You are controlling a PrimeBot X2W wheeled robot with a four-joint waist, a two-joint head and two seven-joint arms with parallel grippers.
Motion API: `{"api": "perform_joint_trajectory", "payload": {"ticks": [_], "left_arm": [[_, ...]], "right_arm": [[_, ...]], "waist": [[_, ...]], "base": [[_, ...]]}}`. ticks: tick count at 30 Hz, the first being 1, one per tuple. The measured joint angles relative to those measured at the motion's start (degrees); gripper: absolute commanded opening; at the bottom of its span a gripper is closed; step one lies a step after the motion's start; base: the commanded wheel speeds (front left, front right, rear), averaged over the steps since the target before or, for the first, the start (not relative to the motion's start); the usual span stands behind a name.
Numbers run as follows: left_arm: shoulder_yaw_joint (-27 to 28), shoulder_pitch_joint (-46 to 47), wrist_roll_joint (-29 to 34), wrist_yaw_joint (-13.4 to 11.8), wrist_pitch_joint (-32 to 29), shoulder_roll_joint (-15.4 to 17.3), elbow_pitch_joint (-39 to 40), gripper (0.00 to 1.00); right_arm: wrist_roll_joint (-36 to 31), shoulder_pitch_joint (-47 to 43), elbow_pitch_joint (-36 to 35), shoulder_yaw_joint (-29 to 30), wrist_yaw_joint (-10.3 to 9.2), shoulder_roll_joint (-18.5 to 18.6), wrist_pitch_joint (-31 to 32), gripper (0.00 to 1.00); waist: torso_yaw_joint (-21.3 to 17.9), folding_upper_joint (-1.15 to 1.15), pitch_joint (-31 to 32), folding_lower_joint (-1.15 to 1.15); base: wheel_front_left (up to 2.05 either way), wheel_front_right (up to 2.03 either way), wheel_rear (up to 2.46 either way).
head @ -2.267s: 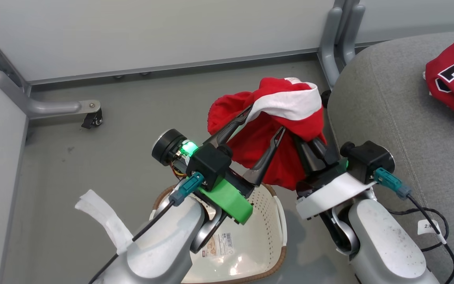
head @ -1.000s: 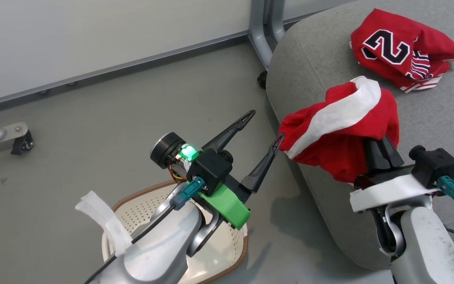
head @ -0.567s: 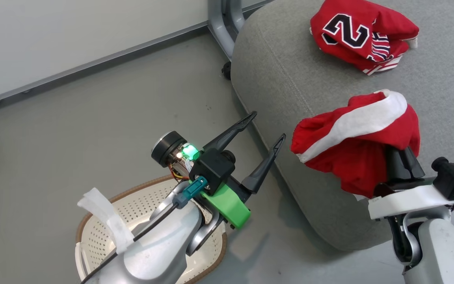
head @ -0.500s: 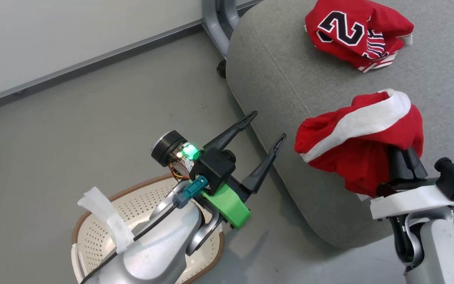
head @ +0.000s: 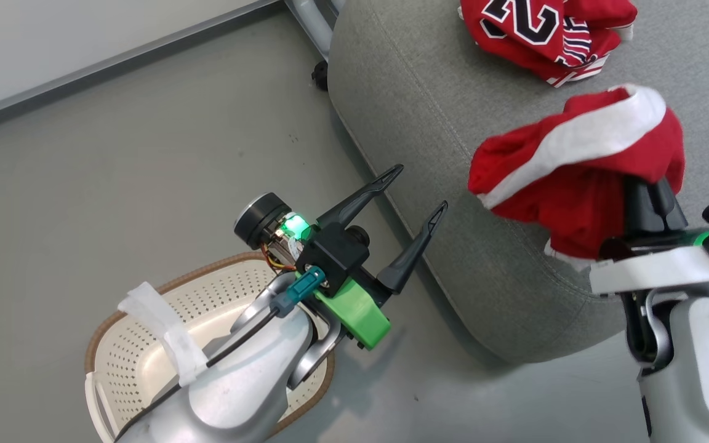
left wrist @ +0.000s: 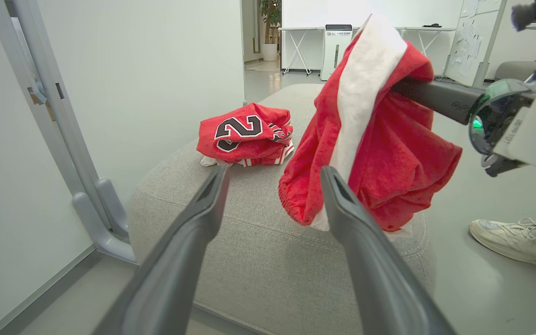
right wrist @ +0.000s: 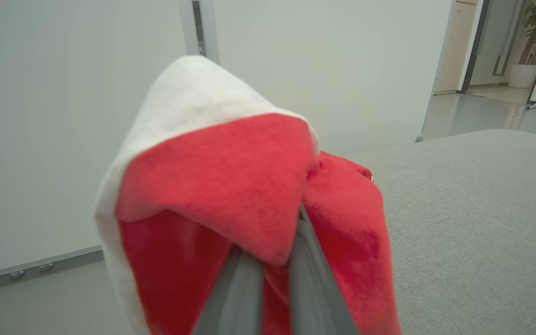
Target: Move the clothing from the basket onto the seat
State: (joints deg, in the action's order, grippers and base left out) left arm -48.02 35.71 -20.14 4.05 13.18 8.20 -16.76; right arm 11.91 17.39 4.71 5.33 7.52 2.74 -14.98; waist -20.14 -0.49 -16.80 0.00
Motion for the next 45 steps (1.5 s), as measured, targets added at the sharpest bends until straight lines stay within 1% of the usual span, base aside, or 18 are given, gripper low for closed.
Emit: {"api": "perform_joint_trajectory", "payload": {"ticks": [3,6,16,24,28,30,33,37,40,45], "left_arm": [[-0.1,0.7,0.1,0.0,-0.3,0.2,0.2,1.0],[-0.2,1.8,0.6,0.0,-0.6,0.6,0.7,1.0],[-0.4,5.7,2.2,0.0,-1.6,2.0,2.6,1.0],[-0.6,7.9,3.0,0.1,-2.1,3.1,3.7,1.0],[-0.6,8.9,3.2,0.1,-2.5,3.3,4.4,1.0],[-0.7,9.4,3.3,0.1,-2.5,3.4,4.7,1.0],[-0.6,10.0,3.5,0.1,-2.6,3.8,5.2,1.0],[-0.8,10.4,3.6,0.0,-2.6,3.9,5.4,1.0],[-1.0,10.9,3.6,0.0,-2.6,3.9,5.5,1.0],[-1.0,11.3,3.6,-0.1,-2.5,4.0,5.7,1.0]], "right_arm": [[-1.2,4.0,-0.7,0.8,0.0,0.1,0.0,0.0],[-1.8,8.6,-0.9,1.4,0.0,1.3,0.0,0.0],[-3.5,25.1,0.4,5.6,0.0,7.0,0.0,0.0],[-4.2,37.9,7.1,9.3,0.0,13.9,0.0,0.0],[-4.2,43.3,12.6,11.0,0.0,17.2,0.0,0.0],[-4.1,45.4,15.6,11.5,0.0,18.1,0.0,0.0],[-4.0,47.5,20.9,11.5,0.0,18.4,0.0,0.0],[-5.3,47.9,27.8,12.7,0.0,17.2,0.0,0.0],[-6.0,47.9,31.1,14.0,0.0,16.2,0.0,0.0],[-6.9,47.2,36.5,14.9,0.0,15.6,0.0,0.0]], "waist": [[0.4,0.0,-1.3,0.0],[0.8,0.0,-2.8,0.0],[2.8,0.0,-9.6,0.0],[4.6,0.0,-14.9,0.01],[5.5,0.0,-17.4,0.01],[6.0,0.0,-18.5,0.01],[6.6,0.0,-20.2,0.01],[7.4,0.0,-22.2,0.01],[8.2,0.0,-23.2,0.01],[9.2,0.0,-24.3,0.01]], "base": [[0.0,0.0,0.0],[0.0,0.0,0.0],[0.0,0.0,0.0],[0.0,0.0,0.0],[0.0,0.0,0.0],[0.0,0.0,0.0],[0.0,0.0,0.0],[0.0,0.0,0.0],[0.0,0.0,0.0],[0.0,0.0,0.0]]}}
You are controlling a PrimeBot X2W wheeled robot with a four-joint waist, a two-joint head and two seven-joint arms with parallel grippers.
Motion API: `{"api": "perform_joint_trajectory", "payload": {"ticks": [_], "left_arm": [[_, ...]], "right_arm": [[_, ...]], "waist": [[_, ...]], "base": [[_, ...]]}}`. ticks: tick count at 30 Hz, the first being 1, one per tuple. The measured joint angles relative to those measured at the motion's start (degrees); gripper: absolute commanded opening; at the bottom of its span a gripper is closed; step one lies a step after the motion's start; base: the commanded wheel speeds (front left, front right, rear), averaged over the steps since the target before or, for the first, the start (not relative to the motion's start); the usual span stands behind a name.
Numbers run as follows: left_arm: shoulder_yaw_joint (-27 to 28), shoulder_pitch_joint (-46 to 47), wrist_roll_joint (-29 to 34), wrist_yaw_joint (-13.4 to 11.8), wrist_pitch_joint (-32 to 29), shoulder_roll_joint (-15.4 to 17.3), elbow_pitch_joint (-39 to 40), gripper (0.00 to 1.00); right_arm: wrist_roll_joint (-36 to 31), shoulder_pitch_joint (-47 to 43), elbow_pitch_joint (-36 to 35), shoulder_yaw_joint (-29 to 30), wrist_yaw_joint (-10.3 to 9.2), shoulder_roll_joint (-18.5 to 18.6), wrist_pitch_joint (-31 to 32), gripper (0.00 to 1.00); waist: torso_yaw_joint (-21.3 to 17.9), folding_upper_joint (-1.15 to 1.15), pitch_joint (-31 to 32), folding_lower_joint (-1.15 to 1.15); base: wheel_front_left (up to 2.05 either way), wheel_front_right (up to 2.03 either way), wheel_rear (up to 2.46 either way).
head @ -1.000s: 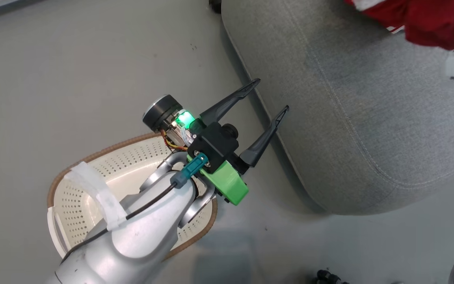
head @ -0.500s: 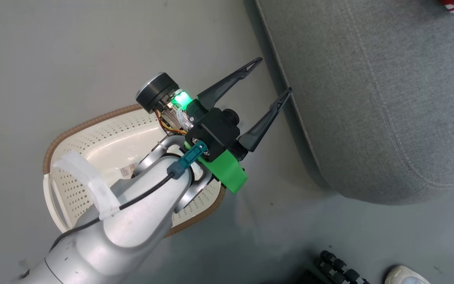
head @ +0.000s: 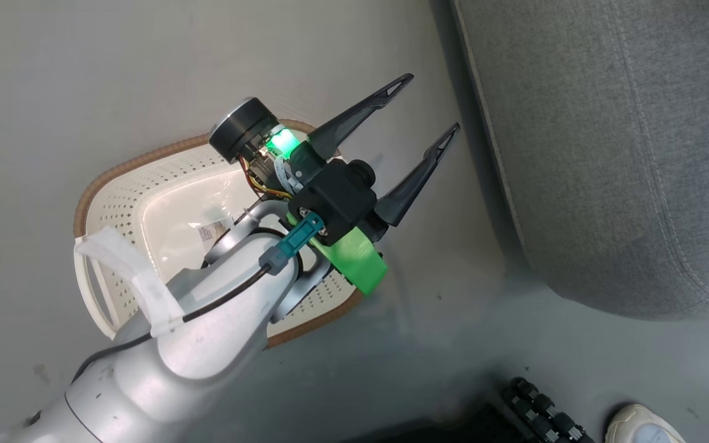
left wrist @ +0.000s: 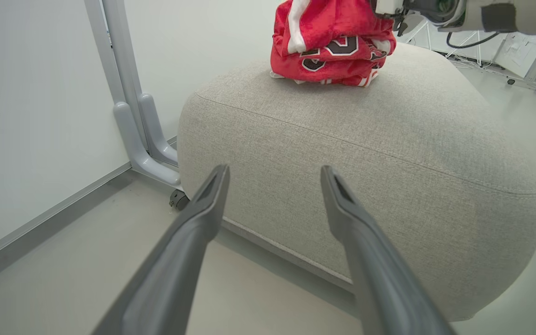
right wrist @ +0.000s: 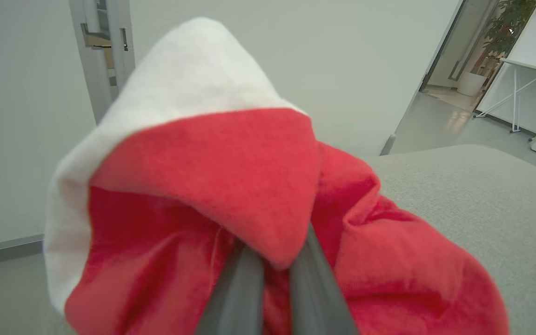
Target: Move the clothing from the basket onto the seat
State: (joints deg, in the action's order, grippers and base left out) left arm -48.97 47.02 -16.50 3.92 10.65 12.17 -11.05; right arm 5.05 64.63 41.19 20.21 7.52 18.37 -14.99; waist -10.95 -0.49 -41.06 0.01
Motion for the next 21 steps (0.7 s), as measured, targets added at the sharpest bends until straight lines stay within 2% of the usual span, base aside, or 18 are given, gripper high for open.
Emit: {"api": "perform_joint_trajectory", "payload": {"ticks": [11,12,13,14,21], "left_arm": [[-0.2,0.2,-0.2,-0.4,0.5,0.3,-0.2,1.0],[-0.2,0.2,-0.2,-0.4,0.6,0.3,-0.3,1.0],[-0.2,0.2,-0.3,-0.4,0.8,0.3,-0.4,1.0],[-0.3,0.2,-0.5,-0.5,1.0,0.3,-0.6,1.0],[-0.3,-2.0,-1.7,-1.4,2.4,-0.1,-2.2,1.0]], "right_arm": [[-0.4,-2.6,6.1,0.4,0.0,-0.4,0.0,0.0],[-0.3,-2.8,5.7,0.3,0.0,-0.5,0.0,0.2],[-0.3,-3.1,4.9,-0.1,0.0,-0.6,0.0,0.48],[-0.2,-3.7,3.8,-0.3,0.0,-0.8,0.0,1.0],[1.1,-11.3,-2.2,-2.5,0.0,-3.0,0.0,1.0]], "waist": [[0.6,0.0,-0.1,0.0],[0.6,0.0,0.1,0.0],[0.5,0.0,0.4,0.0],[0.4,0.0,0.7,0.0],[-0.3,0.0,4.8,-0.01]], "base": [[0.0,0.0,0.0],[0.0,0.0,0.0],[0.0,0.0,0.0],[0.0,0.0,0.0],[0.0,0.0,0.0]]}}
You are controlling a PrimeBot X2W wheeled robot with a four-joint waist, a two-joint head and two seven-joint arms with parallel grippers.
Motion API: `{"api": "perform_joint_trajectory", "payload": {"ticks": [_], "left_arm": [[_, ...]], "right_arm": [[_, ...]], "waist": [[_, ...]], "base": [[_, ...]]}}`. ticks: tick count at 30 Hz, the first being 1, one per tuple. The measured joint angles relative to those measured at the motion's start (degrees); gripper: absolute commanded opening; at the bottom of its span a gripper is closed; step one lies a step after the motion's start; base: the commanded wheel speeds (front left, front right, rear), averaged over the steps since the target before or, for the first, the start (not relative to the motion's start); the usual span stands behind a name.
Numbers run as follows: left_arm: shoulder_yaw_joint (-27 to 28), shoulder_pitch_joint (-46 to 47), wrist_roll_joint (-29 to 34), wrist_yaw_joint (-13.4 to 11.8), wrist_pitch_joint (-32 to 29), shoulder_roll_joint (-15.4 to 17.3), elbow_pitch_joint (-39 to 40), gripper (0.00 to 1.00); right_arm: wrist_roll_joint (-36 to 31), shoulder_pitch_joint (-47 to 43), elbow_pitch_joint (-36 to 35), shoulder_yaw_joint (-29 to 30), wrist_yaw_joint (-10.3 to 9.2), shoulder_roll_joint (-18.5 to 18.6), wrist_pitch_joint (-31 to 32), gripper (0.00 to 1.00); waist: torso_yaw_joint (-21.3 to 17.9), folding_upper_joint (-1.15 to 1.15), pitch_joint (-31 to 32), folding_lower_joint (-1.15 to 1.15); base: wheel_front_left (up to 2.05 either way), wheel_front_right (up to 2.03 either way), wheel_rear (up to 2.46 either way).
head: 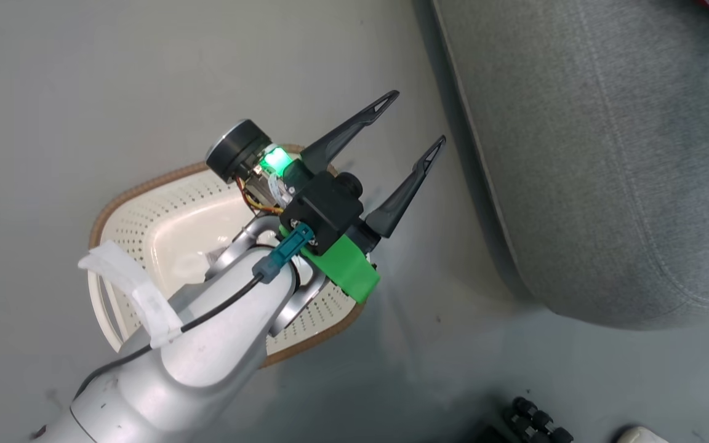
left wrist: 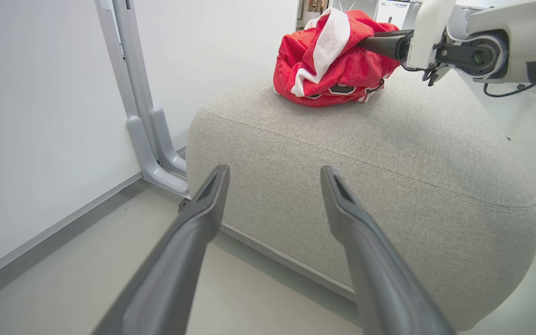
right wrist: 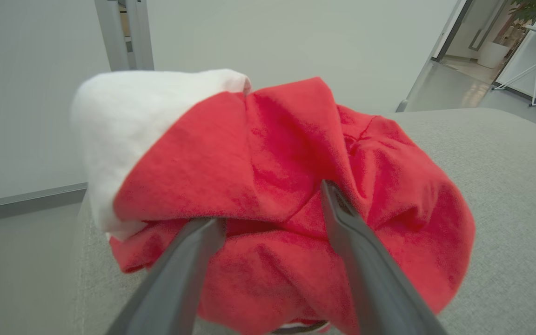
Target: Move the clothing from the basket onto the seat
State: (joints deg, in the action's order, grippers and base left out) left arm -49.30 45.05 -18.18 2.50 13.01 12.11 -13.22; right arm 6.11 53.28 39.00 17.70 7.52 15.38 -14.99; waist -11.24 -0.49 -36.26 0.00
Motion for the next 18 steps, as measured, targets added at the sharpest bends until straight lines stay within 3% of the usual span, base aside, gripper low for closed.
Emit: {"api": "perform_joint_trajectory", "payload": {"ticks": [18], "left_arm": [[1.9,-9.5,-3.6,-2.0,1.9,-2.0,-2.3,1.0]], "right_arm": [[3.4,-21.4,-18.8,-11.2,0.0,-3.3,0.0,1.0]], "waist": [[-0.3,0.0,15.7,-0.01]], "base": [[0.0,0.0,0.0]]}}
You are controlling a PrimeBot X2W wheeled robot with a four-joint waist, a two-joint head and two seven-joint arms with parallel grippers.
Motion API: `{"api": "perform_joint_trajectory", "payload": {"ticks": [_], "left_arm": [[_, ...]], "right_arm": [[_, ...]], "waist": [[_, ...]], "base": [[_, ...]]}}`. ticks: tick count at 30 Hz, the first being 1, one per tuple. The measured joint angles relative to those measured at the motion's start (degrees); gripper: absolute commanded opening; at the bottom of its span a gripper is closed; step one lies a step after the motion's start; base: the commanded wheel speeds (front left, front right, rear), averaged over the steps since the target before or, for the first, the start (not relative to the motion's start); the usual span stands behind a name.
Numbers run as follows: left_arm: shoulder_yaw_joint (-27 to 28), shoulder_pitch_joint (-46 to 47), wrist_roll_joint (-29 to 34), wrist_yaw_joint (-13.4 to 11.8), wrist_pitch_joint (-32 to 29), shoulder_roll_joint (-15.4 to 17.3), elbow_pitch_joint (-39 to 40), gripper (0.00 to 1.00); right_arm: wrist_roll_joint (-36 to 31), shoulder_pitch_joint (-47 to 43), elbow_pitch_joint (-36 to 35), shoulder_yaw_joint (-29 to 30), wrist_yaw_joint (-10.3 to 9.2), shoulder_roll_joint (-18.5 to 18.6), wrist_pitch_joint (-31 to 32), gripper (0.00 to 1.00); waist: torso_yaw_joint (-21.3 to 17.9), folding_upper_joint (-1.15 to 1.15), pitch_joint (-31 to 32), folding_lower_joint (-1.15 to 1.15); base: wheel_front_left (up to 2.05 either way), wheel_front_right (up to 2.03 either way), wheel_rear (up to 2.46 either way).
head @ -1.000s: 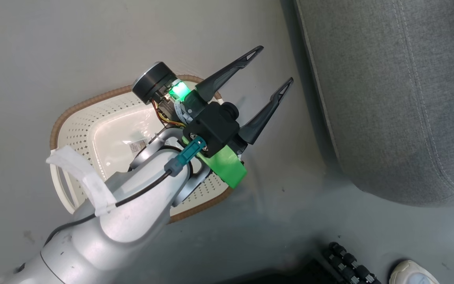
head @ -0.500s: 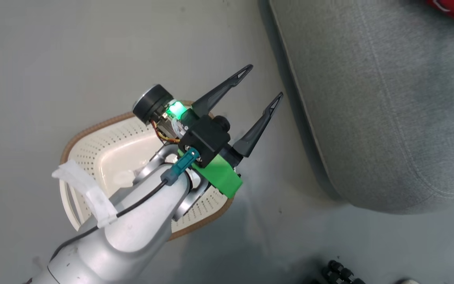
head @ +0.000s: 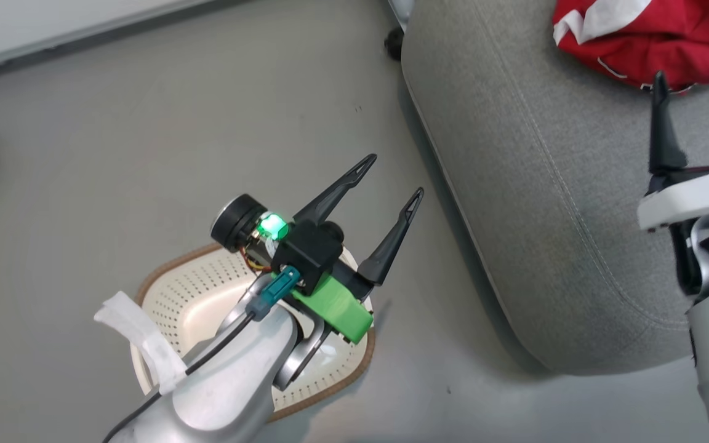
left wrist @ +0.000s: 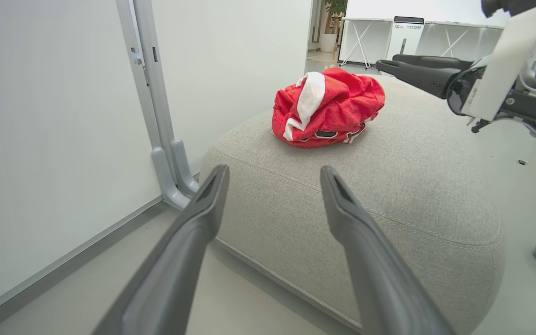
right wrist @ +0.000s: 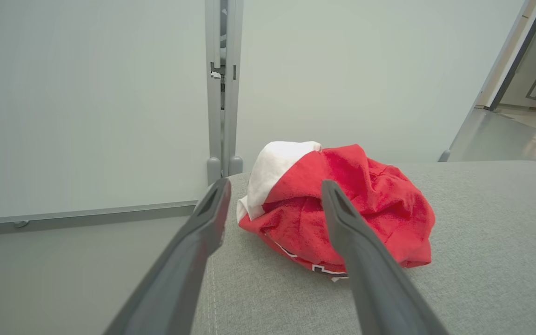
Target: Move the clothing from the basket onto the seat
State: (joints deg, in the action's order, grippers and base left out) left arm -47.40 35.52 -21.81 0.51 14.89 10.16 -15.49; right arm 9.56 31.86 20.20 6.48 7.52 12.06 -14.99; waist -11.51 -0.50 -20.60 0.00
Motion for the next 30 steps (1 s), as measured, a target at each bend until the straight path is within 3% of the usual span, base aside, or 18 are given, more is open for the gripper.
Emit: {"api": "perform_joint_trajectory", "payload": {"ticks": [10,22,30], "left_arm": [[7.6,-7.8,-1.5,-2.1,0.1,0.7,1.0,1.0],[21.0,-16.9,-1.6,-3.3,0.2,0.5,1.8,1.0],[29.2,-22.4,0.6,-3.3,0.3,-0.4,1.8,1.0]], "right_arm": [[1.9,-6.9,-4.4,-6.2,0.0,-2.9,0.0,1.0],[1.6,-16.7,-8.4,-5.5,0.0,-6.2,0.0,1.0],[0.3,-23.4,-13.2,-5.4,0.0,-8.4,0.0,1.0]], "waist": [[5.0,0.0,6.3,0.0],[12.6,0.0,12.5,0.0],[15.5,0.0,16.4,0.0]], "base": [[0.0,0.0,0.0],[0.0,0.0,0.0],[0.0,0.0,0.0]]}}
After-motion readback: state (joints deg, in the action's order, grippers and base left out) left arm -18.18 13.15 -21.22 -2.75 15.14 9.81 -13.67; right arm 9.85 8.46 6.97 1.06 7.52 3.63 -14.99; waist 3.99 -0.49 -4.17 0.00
